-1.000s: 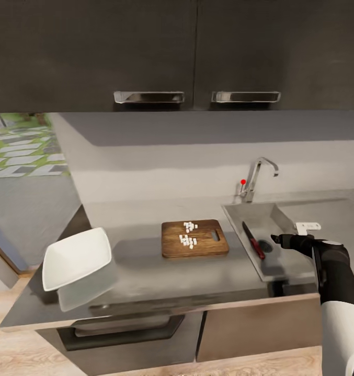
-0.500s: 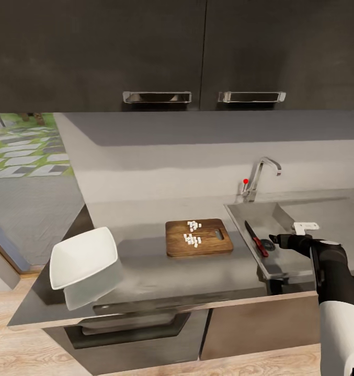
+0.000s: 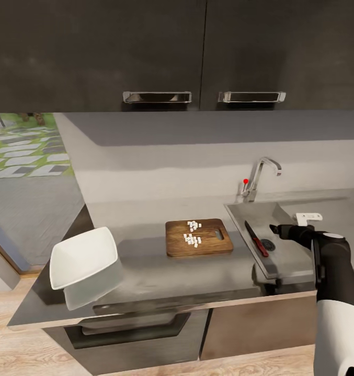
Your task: In the kitchen, take the Vidalia onion out of the sink, dice it on the chopping board with the paring knife, put the diced onion into the bowl on the countertop, then place both the paring knife and the chopping board into the sink.
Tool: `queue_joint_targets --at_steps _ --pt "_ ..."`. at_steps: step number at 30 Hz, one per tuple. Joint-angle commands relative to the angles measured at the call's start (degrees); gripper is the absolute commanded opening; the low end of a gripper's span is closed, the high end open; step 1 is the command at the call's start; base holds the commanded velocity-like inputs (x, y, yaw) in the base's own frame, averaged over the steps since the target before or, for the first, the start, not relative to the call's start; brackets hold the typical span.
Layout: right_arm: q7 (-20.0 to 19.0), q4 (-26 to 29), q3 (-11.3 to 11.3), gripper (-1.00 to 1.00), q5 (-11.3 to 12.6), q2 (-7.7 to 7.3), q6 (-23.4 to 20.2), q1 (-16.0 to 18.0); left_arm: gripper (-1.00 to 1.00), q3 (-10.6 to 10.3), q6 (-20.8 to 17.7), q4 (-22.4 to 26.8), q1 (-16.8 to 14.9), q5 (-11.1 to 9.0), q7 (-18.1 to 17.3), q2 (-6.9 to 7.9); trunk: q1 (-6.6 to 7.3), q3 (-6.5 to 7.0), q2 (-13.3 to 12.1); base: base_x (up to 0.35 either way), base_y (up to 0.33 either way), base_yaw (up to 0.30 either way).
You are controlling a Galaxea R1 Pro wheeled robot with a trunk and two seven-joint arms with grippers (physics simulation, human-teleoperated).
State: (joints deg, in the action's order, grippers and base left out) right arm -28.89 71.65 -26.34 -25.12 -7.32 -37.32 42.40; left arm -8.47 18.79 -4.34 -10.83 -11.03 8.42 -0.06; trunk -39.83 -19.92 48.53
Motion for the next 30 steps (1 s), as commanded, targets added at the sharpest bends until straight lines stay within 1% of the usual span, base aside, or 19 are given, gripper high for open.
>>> queue_joint_targets --at_steps 1,4,5,7,8,11,15,16,17,21,30 --pt "-0.55 0.54 -0.05 1.00 -0.63 0.14 -0.23 0.05 1.00 -0.49 0.37 -0.23 -0.09 -0.48 0.02 -0.03 -0.01 -0.07 0.05 0.000 0.000 0.000" --pt "-0.55 2.46 0.33 1.00 -0.63 1.10 -0.51 0.05 1.00 -0.49 0.37 -0.23 -0.09 -0.48 0.03 -0.03 -0.01 -0.07 0.05 0.000 0.000 0.000" --pt "-0.52 2.87 0.73 1.00 -0.65 1.74 -0.56 0.05 1.00 -0.49 0.37 -0.23 -0.08 -0.48 0.03 -0.03 -0.01 -0.07 0.05 0.000 0.000 0.000" --pt "-0.45 3.29 2.06 1.00 -0.77 3.25 -0.58 0.05 1.00 -0.49 0.37 -0.23 -0.08 -0.48 0.02 -0.03 -0.01 -0.07 0.05 0.000 0.000 0.000" --pt "-0.42 3.46 3.67 1.00 -0.85 4.29 -0.58 0.05 1.00 -0.49 0.37 -0.23 -0.08 -0.48 0.03 -0.03 -0.01 -0.07 0.05 0.000 0.000 0.000" --pt "-0.45 3.50 4.49 1.00 -0.82 4.77 -0.63 0.05 1.00 -0.49 0.37 -0.23 -0.08 -0.48 0.04 -0.03 -0.01 -0.07 0.05 0.000 0.000 0.000" --pt "-0.46 3.50 4.79 1.00 -0.81 5.54 -0.63 0.05 1.00 -0.49 0.37 -0.23 -0.07 -0.48 0.06 -0.03 -0.01 -0.07 0.05 0.000 0.000 0.000" --pt "-0.50 3.50 4.82 1.00 -0.81 5.96 -0.57 0.05 1.00 -0.49 0.37 -0.23 -0.09 -0.48 0.05 -0.03 -0.01 -0.07 0.05 0.000 0.000 0.000" --pt "-0.59 3.50 4.85 1.00 -0.81 6.70 -0.52 0.05 1.00 -0.49 0.37 -0.23 -0.09 -0.48 0.03 -0.03 -0.01 -0.07 0.05 0.000 0.000 0.000" --pt "-0.63 3.50 4.81 1.00 -0.81 6.91 -0.50 0.05 1.00 -0.49 0.37 -0.23 -0.11 -0.48 0.05 -0.03 -0.01 -0.07 0.05 0.000 0.000 0.041" --pt "-0.56 3.49 4.81 1.00 -0.81 6.96 -0.56 0.05 1.00 -0.49 0.37 -0.23 -0.10 -0.48 0.06 -0.03 -0.01 -0.07 0.05 0.000 0.000 0.215"
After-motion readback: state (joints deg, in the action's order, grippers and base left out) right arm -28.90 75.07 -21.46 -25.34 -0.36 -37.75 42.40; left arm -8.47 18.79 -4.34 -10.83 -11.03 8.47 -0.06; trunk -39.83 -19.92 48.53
